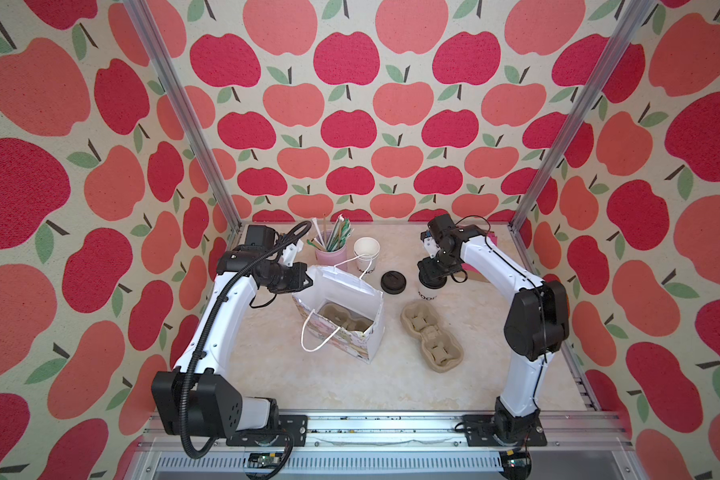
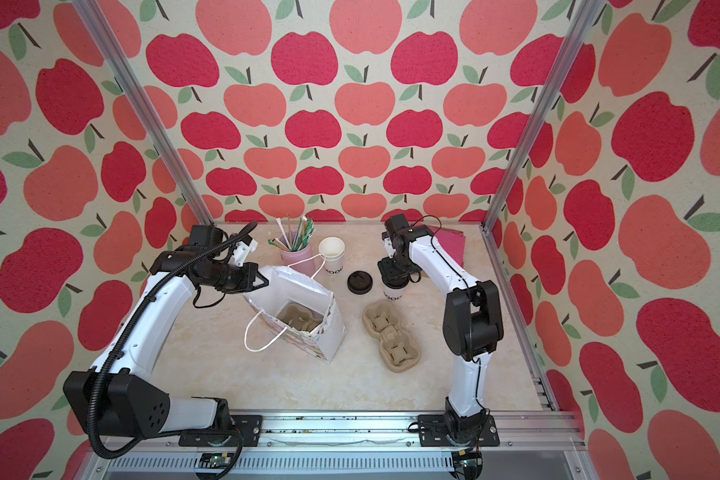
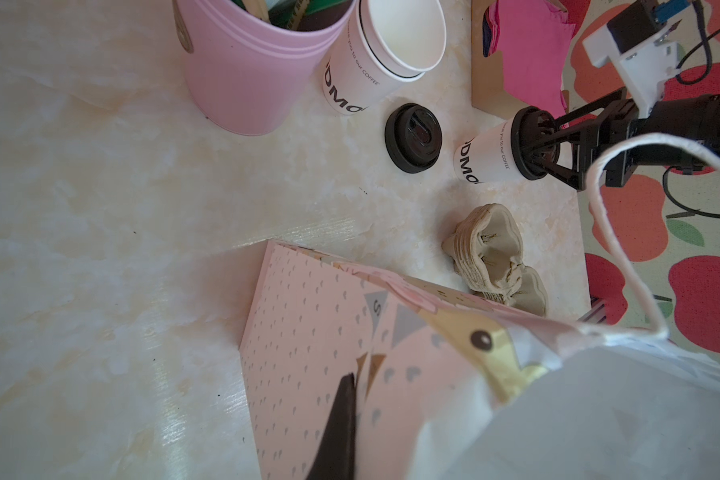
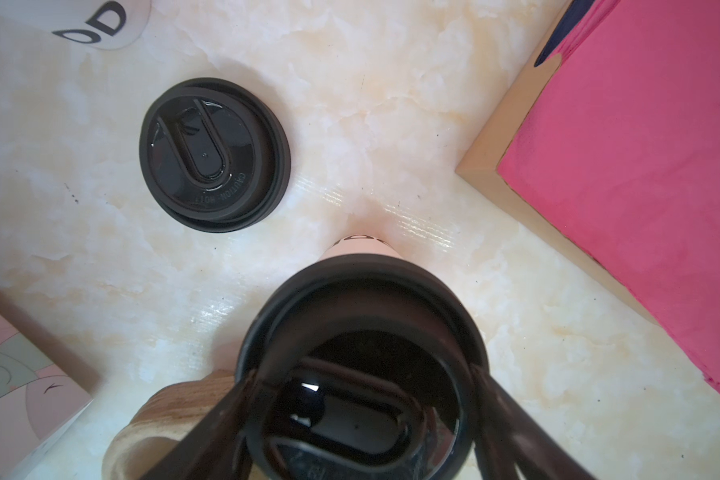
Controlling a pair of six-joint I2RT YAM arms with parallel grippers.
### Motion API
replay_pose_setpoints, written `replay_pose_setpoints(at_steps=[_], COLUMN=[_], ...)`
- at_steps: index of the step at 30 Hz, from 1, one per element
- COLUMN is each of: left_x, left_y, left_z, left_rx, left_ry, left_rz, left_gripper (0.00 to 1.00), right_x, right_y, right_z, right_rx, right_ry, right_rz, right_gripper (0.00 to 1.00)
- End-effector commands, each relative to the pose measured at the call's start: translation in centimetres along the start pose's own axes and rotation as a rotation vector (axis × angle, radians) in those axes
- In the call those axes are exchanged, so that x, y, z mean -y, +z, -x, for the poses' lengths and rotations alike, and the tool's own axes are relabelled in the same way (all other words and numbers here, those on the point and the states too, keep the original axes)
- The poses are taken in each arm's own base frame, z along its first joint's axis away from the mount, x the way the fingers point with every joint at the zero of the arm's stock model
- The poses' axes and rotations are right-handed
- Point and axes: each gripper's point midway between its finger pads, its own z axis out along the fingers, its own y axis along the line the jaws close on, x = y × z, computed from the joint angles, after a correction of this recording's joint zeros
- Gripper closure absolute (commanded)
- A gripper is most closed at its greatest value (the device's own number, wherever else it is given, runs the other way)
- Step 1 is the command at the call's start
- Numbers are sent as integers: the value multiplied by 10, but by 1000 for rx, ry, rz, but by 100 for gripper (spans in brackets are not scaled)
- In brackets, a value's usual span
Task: Pack the takeout coffee
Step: 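Lift the gripped coffee cup off the table with the right gripper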
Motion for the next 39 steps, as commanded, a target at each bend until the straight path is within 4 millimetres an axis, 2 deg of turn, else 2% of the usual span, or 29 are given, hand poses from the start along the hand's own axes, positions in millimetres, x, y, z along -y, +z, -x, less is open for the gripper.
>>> replay_pose_setpoints(at_steps=[1, 9, 14, 19, 29, 39], left_x=[1, 2, 2, 2, 1, 0], left_y=[-3, -4, -5, -6, -6, -5], left_z=[0, 0, -1, -1, -1, -1], left_rx=[19, 23, 27, 30, 34, 37], left_ry=[5, 5, 6, 7, 9, 9], left_rz=[10, 10, 12, 15, 20, 21], left_gripper=[100, 100, 100, 100, 100, 100], right_x=[2, 6, 7, 4, 7, 10], right_y=[37, 41, 38, 31, 1, -33], right_z=[-51, -57, -54, -46, -26, -13], right_rx=[-213, -235, -219, -191, -99, -22], right_ry=[14, 5, 7, 12, 17, 12], right_rz=[-20, -45, -45, -32, -28, -44], right_gripper=[22, 26, 36, 37, 36, 35])
